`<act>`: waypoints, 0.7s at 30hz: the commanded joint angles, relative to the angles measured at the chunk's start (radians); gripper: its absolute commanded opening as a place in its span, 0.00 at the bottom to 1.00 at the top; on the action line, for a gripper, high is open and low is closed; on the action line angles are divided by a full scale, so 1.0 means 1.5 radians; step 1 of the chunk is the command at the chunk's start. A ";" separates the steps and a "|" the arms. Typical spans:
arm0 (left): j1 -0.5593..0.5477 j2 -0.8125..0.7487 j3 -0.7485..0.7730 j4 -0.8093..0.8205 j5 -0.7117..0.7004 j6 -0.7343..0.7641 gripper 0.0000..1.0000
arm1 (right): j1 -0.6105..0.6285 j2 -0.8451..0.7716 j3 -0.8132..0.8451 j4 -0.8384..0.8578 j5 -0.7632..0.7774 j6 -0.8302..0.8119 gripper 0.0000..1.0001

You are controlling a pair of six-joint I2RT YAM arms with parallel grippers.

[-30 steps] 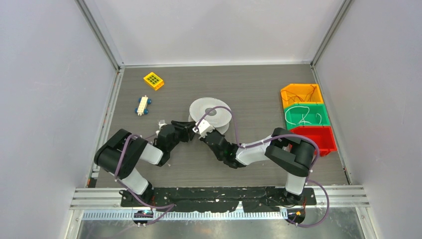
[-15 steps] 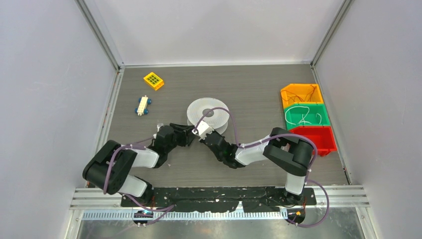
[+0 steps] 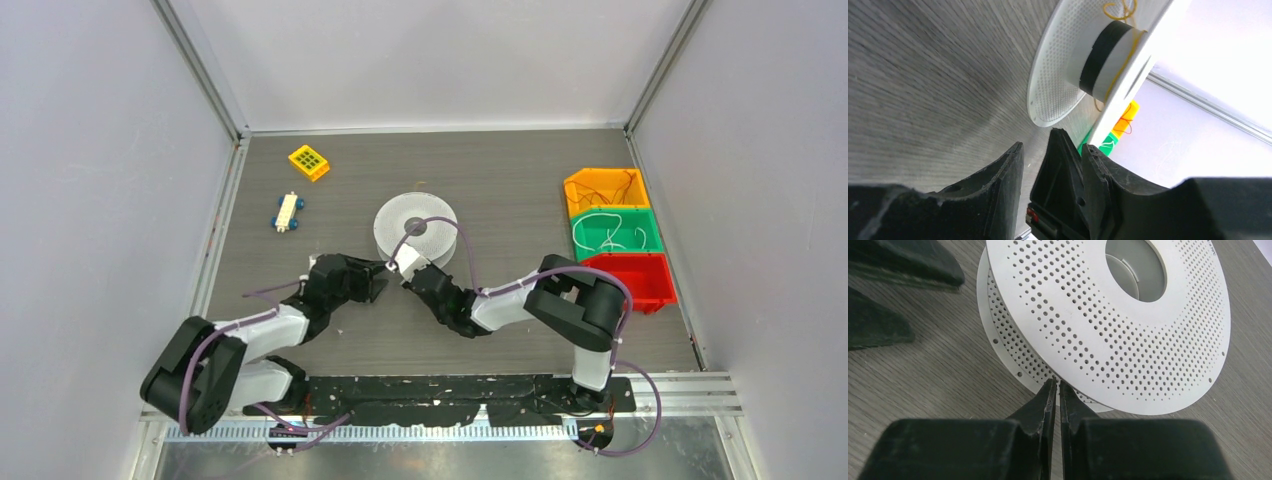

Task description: Wrap the cables

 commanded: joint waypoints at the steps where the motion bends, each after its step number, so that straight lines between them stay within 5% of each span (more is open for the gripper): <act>1: -0.006 -0.083 0.004 -0.099 -0.055 0.014 0.46 | -0.002 0.009 0.027 0.010 0.004 0.003 0.14; 7: -0.007 -0.207 0.033 -0.246 -0.140 0.071 0.45 | -0.001 0.014 0.049 -0.032 -0.007 0.026 0.18; 11: -0.007 -0.264 0.064 -0.340 -0.209 0.147 0.45 | -0.001 -0.076 0.036 -0.128 -0.051 0.095 0.26; 18: 0.012 -0.300 0.102 -0.367 -0.271 0.301 0.47 | -0.027 -0.273 0.022 -0.277 -0.217 0.175 0.49; 21: 0.061 -0.287 0.120 -0.359 -0.223 0.348 0.47 | -0.060 -0.335 0.010 -0.309 -0.242 0.211 0.50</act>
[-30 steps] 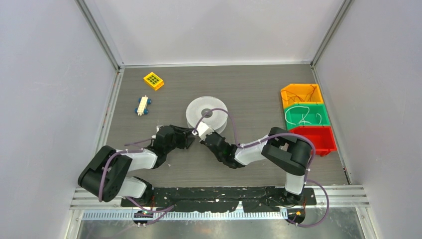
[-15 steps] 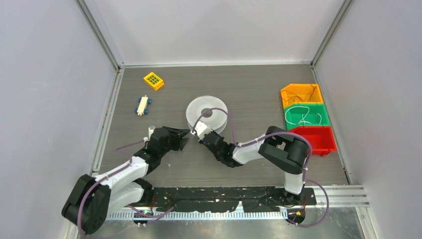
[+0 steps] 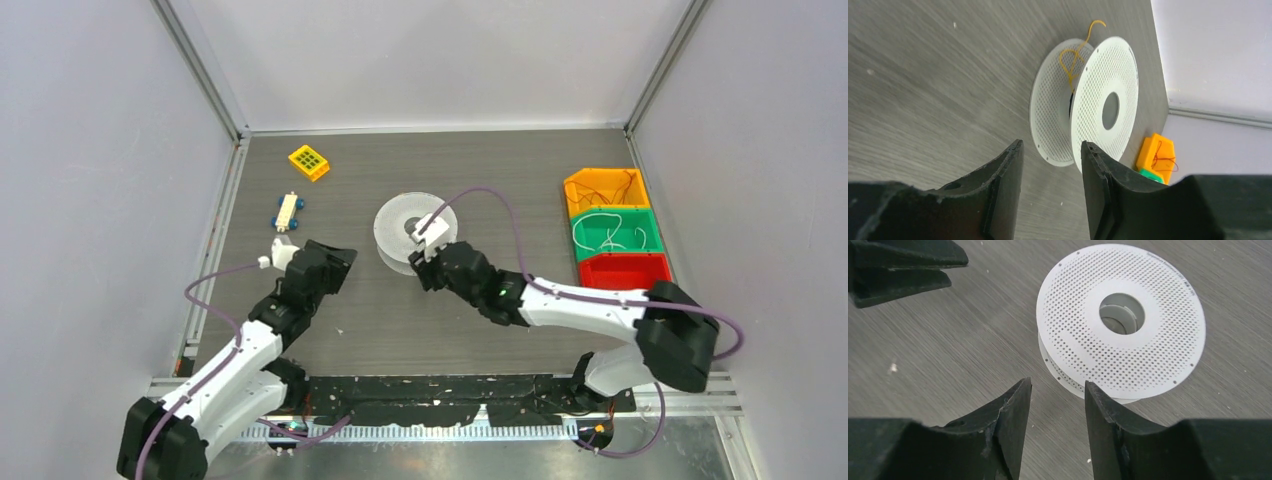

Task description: Wrap the cables

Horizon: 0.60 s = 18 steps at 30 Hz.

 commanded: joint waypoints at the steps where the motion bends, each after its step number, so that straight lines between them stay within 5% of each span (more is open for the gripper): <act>1: 0.073 0.016 0.044 -0.010 0.022 0.114 0.46 | -0.045 -0.076 -0.013 -0.074 -0.072 0.091 0.50; 5: 0.180 0.085 0.092 0.004 0.142 0.195 0.35 | -0.095 -0.139 -0.028 -0.080 -0.071 0.122 0.50; 9: 0.206 0.220 0.207 -0.020 0.188 0.273 0.31 | -0.182 -0.141 0.001 -0.085 -0.102 0.125 0.49; 18: 0.215 0.480 0.374 0.008 0.302 0.298 0.22 | -0.347 0.003 0.104 -0.048 -0.380 0.191 0.59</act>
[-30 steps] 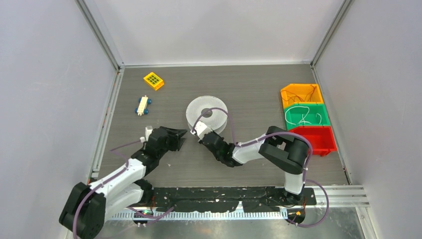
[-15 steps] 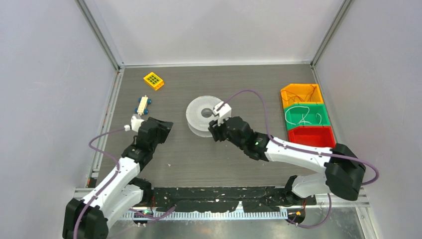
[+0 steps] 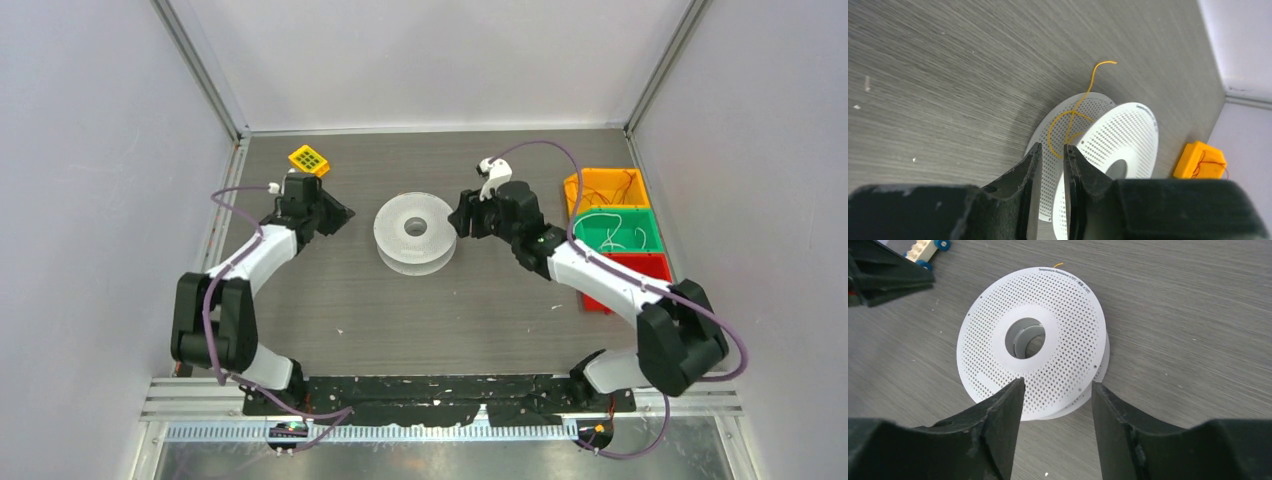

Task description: Wrap the cables

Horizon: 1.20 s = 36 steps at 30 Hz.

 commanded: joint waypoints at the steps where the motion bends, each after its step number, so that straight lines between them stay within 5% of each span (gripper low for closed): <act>1: 0.005 0.064 0.037 0.032 0.070 0.042 0.23 | -0.064 0.092 0.085 0.037 -0.195 0.040 0.60; 7: 0.005 0.138 0.123 0.011 0.133 0.112 0.28 | -0.120 0.252 0.199 0.021 -0.321 0.046 0.68; 14: 0.005 0.211 0.168 0.015 0.177 0.125 0.27 | -0.153 0.354 0.284 -0.001 -0.340 0.042 0.68; 21: 0.004 0.150 0.187 -0.078 0.088 0.198 0.27 | -0.156 0.421 0.335 -0.042 -0.405 0.031 0.62; 30: -0.045 0.009 0.098 -0.129 0.030 0.230 0.29 | -0.154 0.306 0.158 0.050 -0.371 0.119 0.40; 36: -0.092 -0.050 0.021 -0.109 0.029 0.216 0.30 | -0.125 0.201 -0.046 0.225 -0.313 0.271 0.24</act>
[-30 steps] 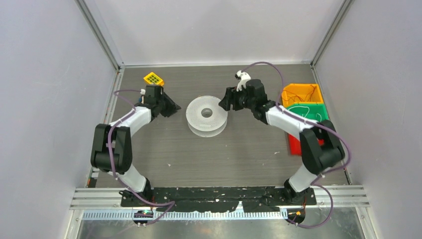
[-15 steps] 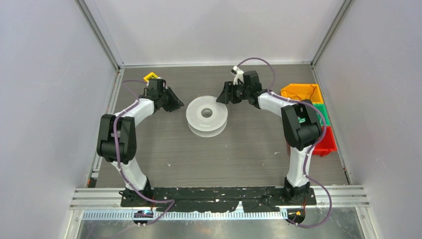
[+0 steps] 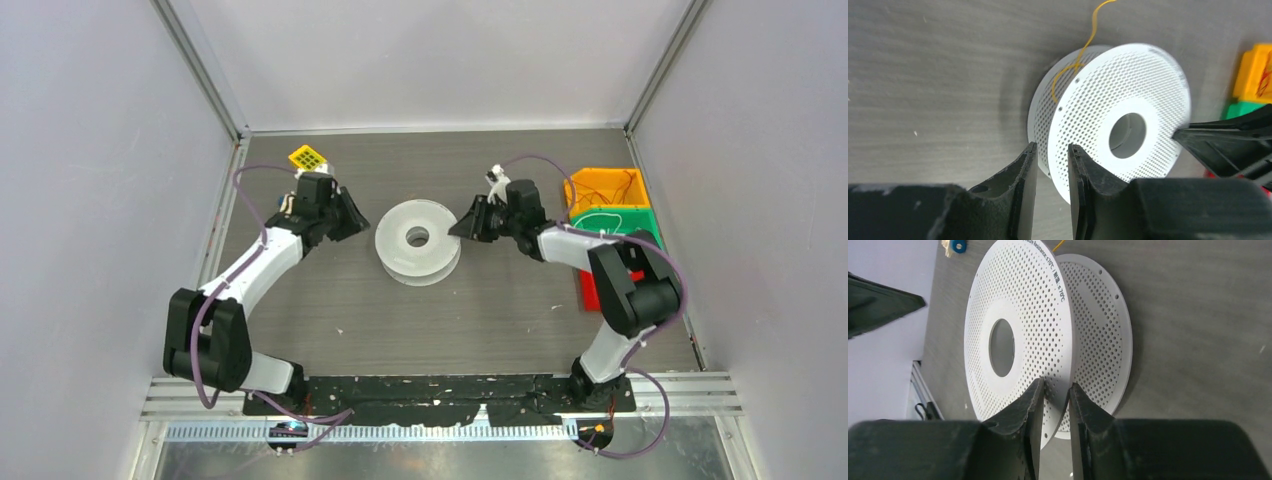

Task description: Wrap the cables

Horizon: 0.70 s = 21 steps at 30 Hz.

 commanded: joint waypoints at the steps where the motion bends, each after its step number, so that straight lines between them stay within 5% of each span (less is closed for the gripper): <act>1: -0.033 -0.030 -0.049 0.003 -0.013 0.003 0.30 | 0.043 -0.088 -0.140 0.189 0.062 0.125 0.23; 6: -0.058 -0.049 -0.085 0.033 -0.013 -0.015 0.30 | 0.101 -0.116 -0.212 0.298 0.156 0.257 0.21; 12: -0.063 -0.029 -0.069 -0.007 -0.033 0.004 0.31 | 0.140 -0.098 -0.284 0.456 0.233 0.384 0.31; 21: -0.062 -0.006 -0.014 -0.055 -0.093 0.049 0.30 | 0.062 -0.268 -0.244 0.199 0.205 0.191 0.55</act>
